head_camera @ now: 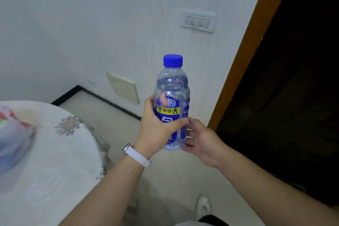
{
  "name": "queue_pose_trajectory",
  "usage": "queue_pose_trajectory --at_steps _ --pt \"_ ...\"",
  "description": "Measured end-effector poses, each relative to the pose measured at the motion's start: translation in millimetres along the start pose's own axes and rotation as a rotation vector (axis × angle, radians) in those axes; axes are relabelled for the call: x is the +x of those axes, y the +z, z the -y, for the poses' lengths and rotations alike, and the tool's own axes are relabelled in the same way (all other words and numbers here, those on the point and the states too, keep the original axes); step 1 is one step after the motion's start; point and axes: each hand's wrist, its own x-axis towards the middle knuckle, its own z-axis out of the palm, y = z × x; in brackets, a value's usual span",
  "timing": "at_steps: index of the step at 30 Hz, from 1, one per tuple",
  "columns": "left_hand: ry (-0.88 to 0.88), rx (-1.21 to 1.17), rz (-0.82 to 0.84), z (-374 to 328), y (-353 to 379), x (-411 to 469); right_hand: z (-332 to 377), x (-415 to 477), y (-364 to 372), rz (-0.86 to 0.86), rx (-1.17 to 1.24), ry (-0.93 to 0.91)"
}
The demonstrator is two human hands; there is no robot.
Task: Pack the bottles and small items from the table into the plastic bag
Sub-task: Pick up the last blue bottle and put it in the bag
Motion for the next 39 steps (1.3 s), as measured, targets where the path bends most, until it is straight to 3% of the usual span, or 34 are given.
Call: queue_pose_trajectory --at_steps 16,24,39 --pt "-0.036 0.162 -0.469 10.7 -44.0 221.7 135.7 247.1 68.8 0.382 -0.136 0.149" --pt "-0.067 0.181 -0.664 16.3 -80.9 278.7 168.9 325.0 123.5 0.554 -0.228 0.239" --pt "-0.133 0.054 -0.885 83.5 -272.2 393.2 173.3 479.7 324.4 0.634 -0.451 0.334"
